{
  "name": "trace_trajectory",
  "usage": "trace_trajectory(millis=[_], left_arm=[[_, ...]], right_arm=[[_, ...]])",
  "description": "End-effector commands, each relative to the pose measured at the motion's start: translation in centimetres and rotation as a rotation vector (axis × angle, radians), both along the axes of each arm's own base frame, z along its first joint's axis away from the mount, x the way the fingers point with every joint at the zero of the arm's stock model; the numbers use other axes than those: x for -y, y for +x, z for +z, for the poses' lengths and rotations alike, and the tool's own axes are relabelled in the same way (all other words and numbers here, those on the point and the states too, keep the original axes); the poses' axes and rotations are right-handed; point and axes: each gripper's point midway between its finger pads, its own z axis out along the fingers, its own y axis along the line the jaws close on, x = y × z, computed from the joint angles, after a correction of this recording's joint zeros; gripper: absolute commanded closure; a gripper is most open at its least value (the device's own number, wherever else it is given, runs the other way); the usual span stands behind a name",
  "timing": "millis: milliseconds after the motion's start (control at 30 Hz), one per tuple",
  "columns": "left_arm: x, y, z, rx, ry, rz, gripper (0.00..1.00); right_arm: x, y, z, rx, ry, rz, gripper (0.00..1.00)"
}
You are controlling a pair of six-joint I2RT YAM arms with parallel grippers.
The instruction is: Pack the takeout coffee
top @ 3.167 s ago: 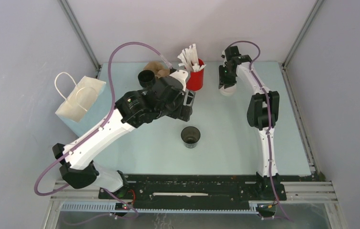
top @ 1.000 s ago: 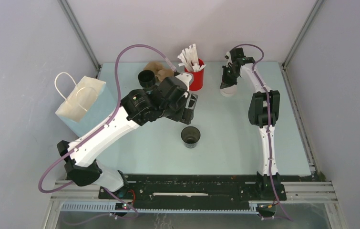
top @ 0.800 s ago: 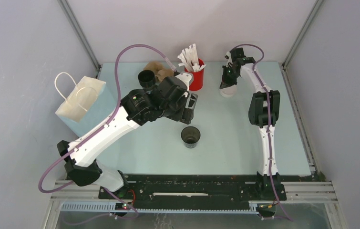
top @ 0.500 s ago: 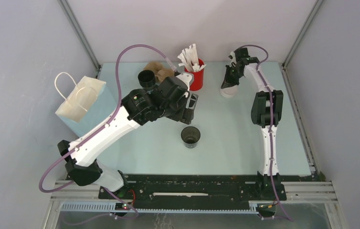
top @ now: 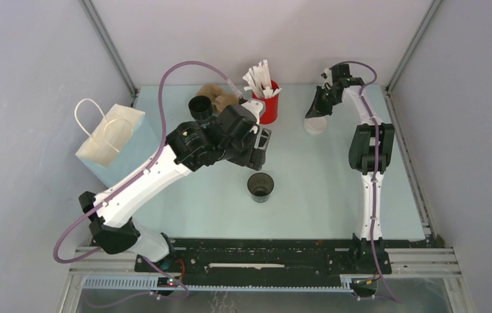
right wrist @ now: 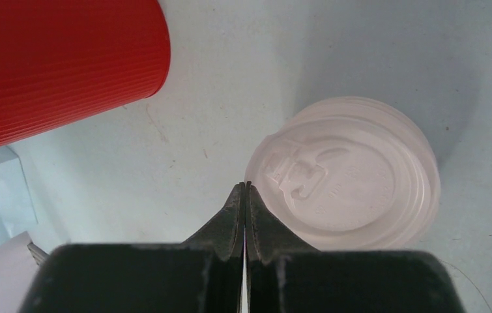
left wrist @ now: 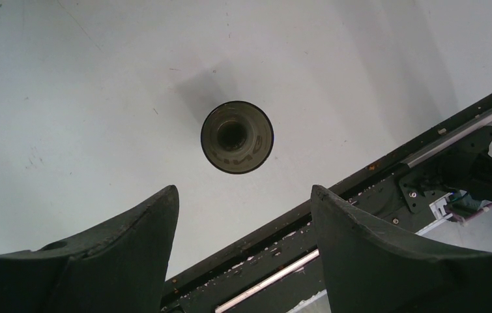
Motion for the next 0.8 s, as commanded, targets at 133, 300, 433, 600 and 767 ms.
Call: trace_trajectory(millis=[133, 300, 433, 600, 767], left_arm=[[0.0, 0.4, 3.0, 0.051, -0.073, 0.016, 0.21], [0.2, 0.7, 3.9, 0.058, -0.106, 0.026, 0.19], [-0.1, 1.4, 5.3, 0.042, -0.206, 0.063, 0.12], [-0.7, 2.6, 7.5, -0.006, -0.437, 0.133, 0.08], [-0.9, 1.8, 6.9, -0.042, -0.51, 0.139, 0.08]], right_arm=[[-0.1, -0.1, 7.4, 0.107, 0.076, -0.022, 1.0], [0.8, -0.7, 10.8, 0.146, 0.07, -0.048, 1.0], [0.5, -2.1, 14.7, 0.186, 0.118, -0.053, 1.0], [-0.1, -4.7, 19.8, 0.265, 0.151, -0.059, 1.0], [-1.1, -5.5, 15.3, 0.184, 0.046, -0.036, 0.93]])
